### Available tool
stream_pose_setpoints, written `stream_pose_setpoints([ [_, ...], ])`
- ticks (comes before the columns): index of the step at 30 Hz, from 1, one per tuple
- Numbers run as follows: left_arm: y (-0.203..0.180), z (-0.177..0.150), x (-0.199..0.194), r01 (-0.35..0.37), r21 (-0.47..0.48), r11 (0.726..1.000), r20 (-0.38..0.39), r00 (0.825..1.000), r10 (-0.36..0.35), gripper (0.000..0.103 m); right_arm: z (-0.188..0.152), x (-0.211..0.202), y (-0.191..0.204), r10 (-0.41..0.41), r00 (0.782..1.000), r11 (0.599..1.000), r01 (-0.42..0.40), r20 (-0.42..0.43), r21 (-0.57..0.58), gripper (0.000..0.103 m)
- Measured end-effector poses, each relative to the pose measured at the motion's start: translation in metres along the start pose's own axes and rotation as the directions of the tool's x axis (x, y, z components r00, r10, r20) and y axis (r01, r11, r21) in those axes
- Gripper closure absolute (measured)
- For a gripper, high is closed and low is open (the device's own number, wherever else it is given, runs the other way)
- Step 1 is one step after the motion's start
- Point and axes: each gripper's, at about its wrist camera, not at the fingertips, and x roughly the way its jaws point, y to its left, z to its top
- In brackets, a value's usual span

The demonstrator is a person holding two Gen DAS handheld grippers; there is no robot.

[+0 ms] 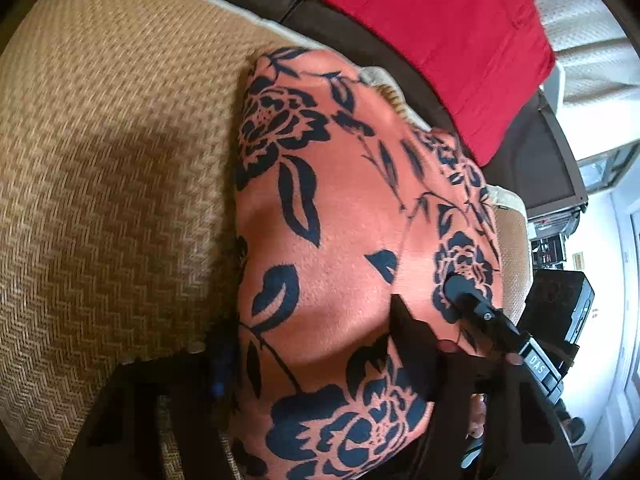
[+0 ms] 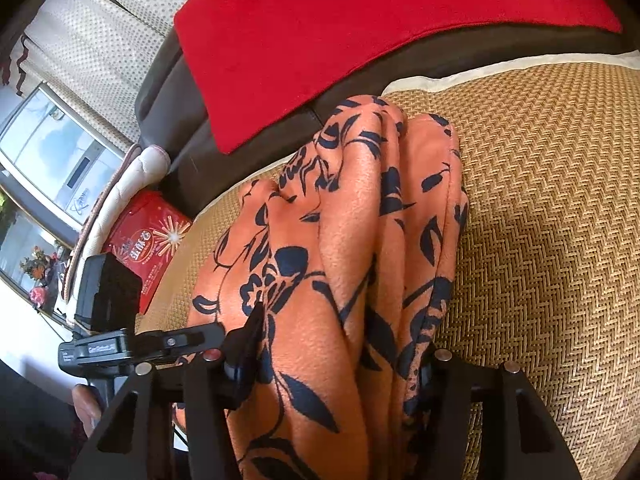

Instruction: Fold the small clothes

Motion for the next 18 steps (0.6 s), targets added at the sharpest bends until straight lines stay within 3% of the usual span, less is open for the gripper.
stream_pose_setpoints([
  [3,-0.012,-0.002,-0.005,-0.019,0.074,0.997,0.043,0.999,0.016,0.051,0.000,-0.007,0.008,-0.021,0.999,0.999,0.022,0.031,-0.033,0.048],
  [8,-0.034,-0.002,-0.010,-0.001,0.141,0.990,0.088,0.996,-0.012,0.052,0.002,-0.030,0.020,-0.055,0.990,0.994,0.066,0.131,-0.085,0.051],
  [14,-0.074,-0.005,-0.020,-0.018,0.261,0.965,0.187,0.982,-0.033,0.052,0.004,-0.068,0.022,-0.054,0.964,0.992,0.083,0.262,-0.099,0.051],
  [18,-0.086,-0.006,-0.013,-0.061,0.281,0.958,0.212,0.977,0.000,0.052,0.006,-0.082,0.014,-0.070,0.947,0.991,0.102,0.312,-0.087,0.051],
])
